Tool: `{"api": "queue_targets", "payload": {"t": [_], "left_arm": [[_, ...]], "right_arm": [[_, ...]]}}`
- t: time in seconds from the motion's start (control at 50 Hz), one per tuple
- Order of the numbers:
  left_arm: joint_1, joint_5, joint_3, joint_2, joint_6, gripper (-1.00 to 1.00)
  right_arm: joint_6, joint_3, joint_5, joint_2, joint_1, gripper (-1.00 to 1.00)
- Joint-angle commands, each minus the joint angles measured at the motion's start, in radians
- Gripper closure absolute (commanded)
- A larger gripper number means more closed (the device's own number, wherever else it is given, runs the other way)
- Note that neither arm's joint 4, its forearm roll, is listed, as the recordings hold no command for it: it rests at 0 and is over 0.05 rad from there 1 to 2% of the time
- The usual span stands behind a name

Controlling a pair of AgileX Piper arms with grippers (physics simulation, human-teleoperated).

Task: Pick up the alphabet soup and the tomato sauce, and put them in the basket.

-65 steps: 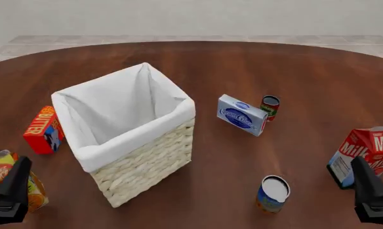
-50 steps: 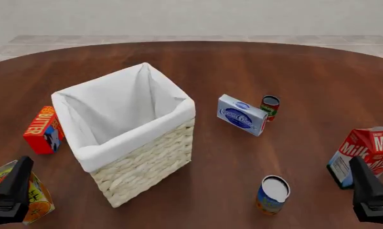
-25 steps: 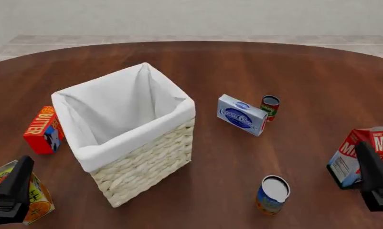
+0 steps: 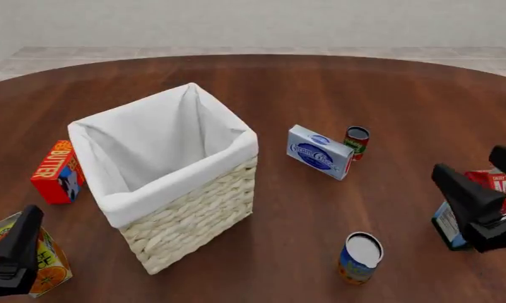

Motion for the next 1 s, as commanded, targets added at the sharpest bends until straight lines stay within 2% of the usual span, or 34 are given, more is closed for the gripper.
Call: {"api": "queue_targets", "payload": {"t": [0.02,0.04,0.1,0.2,0.3,0.4,0.5,0.84,1.0], "left_arm": [[0.001,-0.002,-0.001,-0.003,0.002,-1.00],[0.001,-0.002,-0.001,-0.003,0.000,-1.00],[0.004,-0.003,-0.001,-0.003,-0.004,-1.00],[0.006,-0.004,-0.002,-0.003,-0.009,-1.00],[0.008,-0.004,-0.002,-0.002,-0.011,-1.00],[0.008,-0.005,-0.002,-0.002,-0.016,-1.00],[0.010,-0.004,-0.001,-0.002,-0.021,-1.00],[0.009,-0.003,-0.001,-0.002,-0.022,-1.00],[0.008,-0.004,0.000,-0.003,-0.024,-1.00]], "right_arm": [[-0.045,-0.061,0.076,0.140,0.077,-1.00],[-0.069,-0.044,0.066,0.177,0.087,-1.00],[-0.071,-0.024,0.039,0.231,0.114,-1.00],[-0.117,-0.026,0.027,0.284,0.157,-1.00],[-0.123,-0.021,0.019,0.311,0.165,-1.00],[-0.099,-0.016,0.038,0.318,0.206,-1.00],[-0.102,0.003,0.021,0.330,0.206,-1.00],[-0.012,0.043,0.016,0.353,0.264,-1.00],[-0.005,0.071,0.018,0.361,0.285,-1.00]]}}
